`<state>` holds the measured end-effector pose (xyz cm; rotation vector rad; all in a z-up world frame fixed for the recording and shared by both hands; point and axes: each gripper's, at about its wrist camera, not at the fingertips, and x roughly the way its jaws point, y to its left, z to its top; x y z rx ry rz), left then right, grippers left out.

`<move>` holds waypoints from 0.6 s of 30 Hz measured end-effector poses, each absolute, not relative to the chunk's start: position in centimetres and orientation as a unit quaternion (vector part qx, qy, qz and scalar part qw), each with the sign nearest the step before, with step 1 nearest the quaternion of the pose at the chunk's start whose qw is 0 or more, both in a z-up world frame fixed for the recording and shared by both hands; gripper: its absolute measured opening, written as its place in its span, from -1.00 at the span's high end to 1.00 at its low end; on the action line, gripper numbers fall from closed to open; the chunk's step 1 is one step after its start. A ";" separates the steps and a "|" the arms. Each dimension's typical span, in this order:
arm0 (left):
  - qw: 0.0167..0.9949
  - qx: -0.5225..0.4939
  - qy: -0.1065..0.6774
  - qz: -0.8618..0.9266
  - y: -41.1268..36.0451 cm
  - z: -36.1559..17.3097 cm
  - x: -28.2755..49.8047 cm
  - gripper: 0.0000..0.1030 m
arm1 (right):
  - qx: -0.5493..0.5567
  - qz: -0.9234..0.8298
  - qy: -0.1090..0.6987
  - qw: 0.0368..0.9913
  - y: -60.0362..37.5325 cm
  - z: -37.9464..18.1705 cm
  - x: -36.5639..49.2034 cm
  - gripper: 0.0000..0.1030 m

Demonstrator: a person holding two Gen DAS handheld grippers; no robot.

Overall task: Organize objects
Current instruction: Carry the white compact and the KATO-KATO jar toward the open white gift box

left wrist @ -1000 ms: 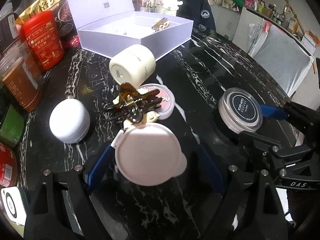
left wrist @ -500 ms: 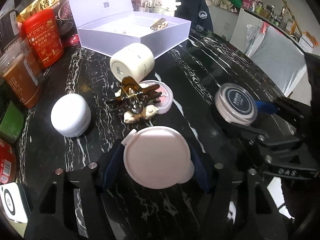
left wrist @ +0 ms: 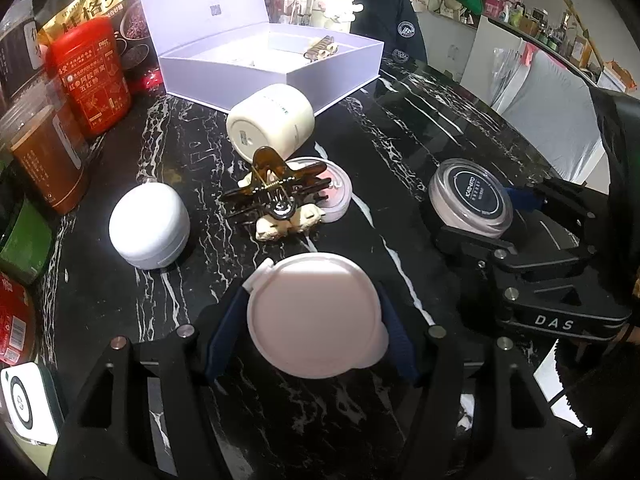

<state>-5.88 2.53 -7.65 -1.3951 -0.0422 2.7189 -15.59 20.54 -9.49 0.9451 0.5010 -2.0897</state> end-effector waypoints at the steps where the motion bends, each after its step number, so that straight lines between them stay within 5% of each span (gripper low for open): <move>1: 0.042 -0.455 -0.013 0.889 2.5 -7.7 -5.9 -0.23 | 0.372 -0.821 0.196 0.387 20.5 -9.5 -15.6 -0.34; 18: 0.045 -0.447 -0.003 0.894 2.8 -6.6 -5.7 -0.16 | 0.371 -0.813 0.199 0.402 20.7 -9.0 -14.7 -0.34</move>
